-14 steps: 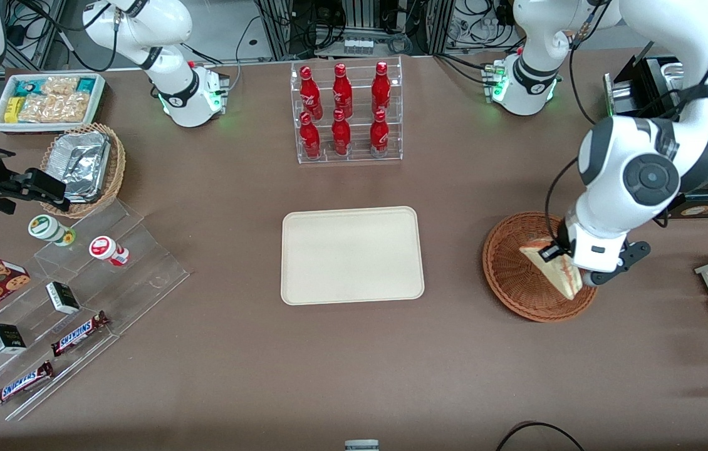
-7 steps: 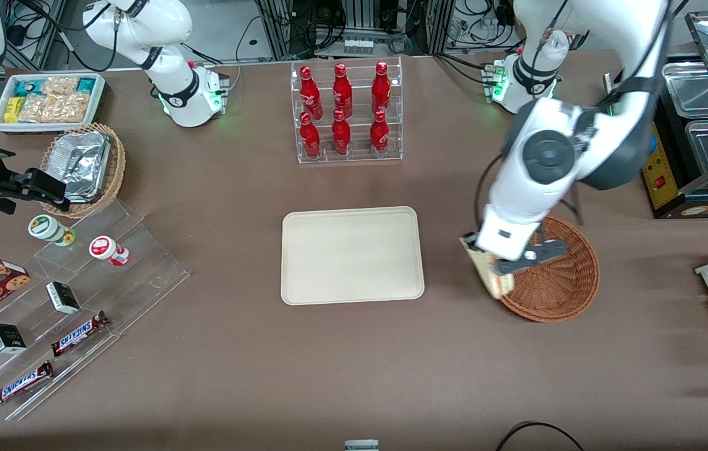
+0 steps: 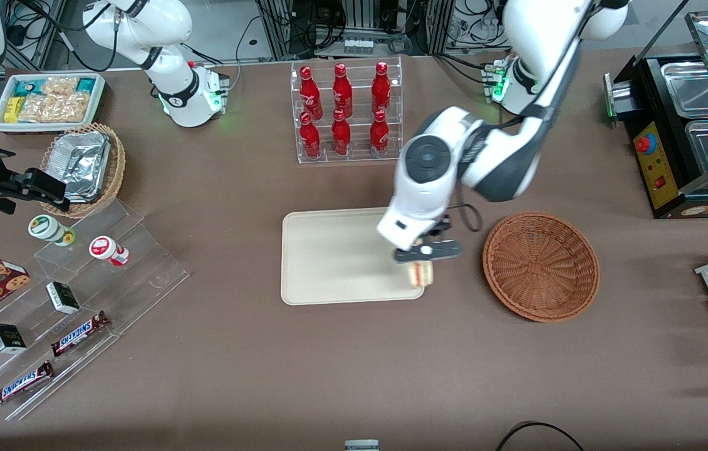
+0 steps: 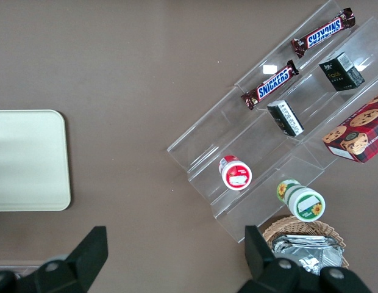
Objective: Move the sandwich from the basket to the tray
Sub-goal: 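Carry the sandwich with the left gripper over the cream tray, then lower the sandwich onto the tray center with the left gripper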
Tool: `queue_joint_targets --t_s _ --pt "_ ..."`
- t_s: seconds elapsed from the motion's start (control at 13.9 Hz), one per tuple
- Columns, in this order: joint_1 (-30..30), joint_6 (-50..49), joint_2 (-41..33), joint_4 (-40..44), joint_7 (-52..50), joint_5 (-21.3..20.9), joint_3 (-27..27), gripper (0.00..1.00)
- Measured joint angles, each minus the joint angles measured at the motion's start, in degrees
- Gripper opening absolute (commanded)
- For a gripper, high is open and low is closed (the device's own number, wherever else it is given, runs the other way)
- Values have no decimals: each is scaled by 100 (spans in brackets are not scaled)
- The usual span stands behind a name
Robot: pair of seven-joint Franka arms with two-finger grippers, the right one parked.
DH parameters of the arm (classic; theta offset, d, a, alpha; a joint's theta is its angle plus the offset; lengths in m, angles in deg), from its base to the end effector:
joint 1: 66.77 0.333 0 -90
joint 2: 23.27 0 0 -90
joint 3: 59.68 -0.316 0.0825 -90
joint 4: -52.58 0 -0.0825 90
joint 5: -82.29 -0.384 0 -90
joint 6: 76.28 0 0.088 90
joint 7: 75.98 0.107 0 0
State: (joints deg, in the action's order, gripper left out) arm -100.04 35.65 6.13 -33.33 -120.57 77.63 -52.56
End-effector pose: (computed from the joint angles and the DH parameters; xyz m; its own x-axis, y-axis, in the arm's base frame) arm 0.5381 -0.4335 0.3683 0.9980 0.0557 -0.0301 0.0542 -0.9974 -0.0476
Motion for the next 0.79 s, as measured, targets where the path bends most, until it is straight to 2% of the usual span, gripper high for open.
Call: queue_joint_targets --t_s 0.29,0.79 --pt "-426 459 560 263 0 -4 -3 19" --pt "-770 965 1178 368 1 -9 -5 19"
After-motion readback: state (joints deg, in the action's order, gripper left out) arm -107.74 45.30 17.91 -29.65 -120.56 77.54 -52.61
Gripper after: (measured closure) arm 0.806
